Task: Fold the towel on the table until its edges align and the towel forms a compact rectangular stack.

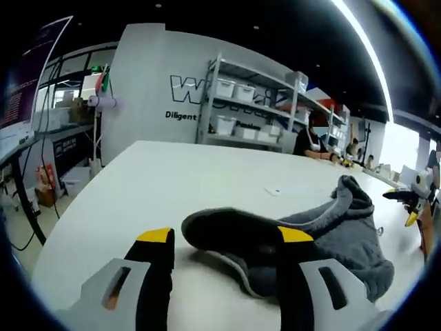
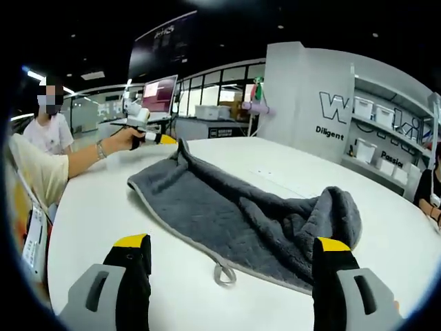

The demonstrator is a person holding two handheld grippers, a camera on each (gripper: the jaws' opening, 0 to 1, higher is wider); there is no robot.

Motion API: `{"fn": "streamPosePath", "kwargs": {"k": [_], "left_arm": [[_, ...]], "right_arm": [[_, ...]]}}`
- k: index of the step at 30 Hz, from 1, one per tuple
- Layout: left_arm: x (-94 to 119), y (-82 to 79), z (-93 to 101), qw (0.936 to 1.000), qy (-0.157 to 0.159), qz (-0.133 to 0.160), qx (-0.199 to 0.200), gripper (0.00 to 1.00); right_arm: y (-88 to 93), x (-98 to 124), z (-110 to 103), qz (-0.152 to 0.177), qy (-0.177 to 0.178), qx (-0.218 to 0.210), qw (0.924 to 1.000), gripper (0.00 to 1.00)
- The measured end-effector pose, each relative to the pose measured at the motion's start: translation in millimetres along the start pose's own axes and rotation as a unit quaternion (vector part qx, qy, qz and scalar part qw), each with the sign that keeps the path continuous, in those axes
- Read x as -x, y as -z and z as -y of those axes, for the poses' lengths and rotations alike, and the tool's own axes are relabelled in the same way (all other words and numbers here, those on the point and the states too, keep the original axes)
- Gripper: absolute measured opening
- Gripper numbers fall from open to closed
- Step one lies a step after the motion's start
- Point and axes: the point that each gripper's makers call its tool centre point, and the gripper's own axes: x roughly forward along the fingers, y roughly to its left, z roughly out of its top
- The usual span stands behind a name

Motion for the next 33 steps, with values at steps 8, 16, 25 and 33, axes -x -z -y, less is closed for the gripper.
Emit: {"fn": "streamPosePath", "kwargs": {"k": [8,16,25,33], "left_arm": [[14.7,12.4,22.9,0.9989,0.023,-0.027,-0.031,0.79],[34.1,28.4,43.8,0.9946,0.062,-0.053,-0.065,0.82],[58.4,50.4,84.3,0.9853,0.119,-0.069,-0.102,0.90],[70.5,66.7,119.1,0.9755,0.174,-0.078,-0.110,0.95]], "right_arm": [[3.7,-3.0,-0.2,-0.006,-0.002,-0.002,1.0000,0.99],[7.8,-6.2,-2.7,-0.015,-0.004,0.001,0.9999,0.99],[6.9,-8.7,-7.8,-0.017,-0.002,0.011,0.9998,0.99],[2.2,-15.1,-26.7,-0.019,-0.004,0.068,0.9975,0.99]]}}
